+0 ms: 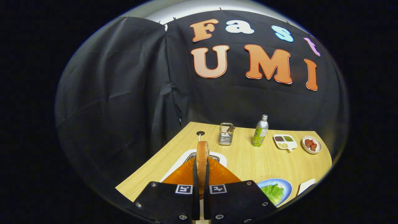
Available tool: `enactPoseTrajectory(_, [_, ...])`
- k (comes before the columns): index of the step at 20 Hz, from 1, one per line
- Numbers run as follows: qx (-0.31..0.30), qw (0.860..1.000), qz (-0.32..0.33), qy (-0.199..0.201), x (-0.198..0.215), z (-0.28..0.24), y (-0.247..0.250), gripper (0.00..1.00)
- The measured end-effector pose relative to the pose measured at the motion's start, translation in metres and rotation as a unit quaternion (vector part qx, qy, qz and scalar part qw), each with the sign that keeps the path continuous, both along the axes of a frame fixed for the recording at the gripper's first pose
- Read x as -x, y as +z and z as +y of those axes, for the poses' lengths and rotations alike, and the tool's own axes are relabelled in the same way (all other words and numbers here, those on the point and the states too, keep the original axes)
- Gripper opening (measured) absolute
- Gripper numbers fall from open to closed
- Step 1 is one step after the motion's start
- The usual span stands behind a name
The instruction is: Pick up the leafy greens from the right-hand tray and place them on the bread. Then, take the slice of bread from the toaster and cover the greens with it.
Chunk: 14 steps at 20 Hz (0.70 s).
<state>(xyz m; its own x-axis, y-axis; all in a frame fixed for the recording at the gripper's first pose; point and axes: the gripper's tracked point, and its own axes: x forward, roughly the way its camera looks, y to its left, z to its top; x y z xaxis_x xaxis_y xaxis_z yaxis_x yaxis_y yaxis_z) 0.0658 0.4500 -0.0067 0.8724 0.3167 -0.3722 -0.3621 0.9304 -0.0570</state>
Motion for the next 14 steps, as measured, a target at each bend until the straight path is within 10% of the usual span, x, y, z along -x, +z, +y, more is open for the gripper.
enactPoseTrajectory(14, [-0.015,0.999,-0.025,-0.019,0.003,-0.064,0.033,0.05])
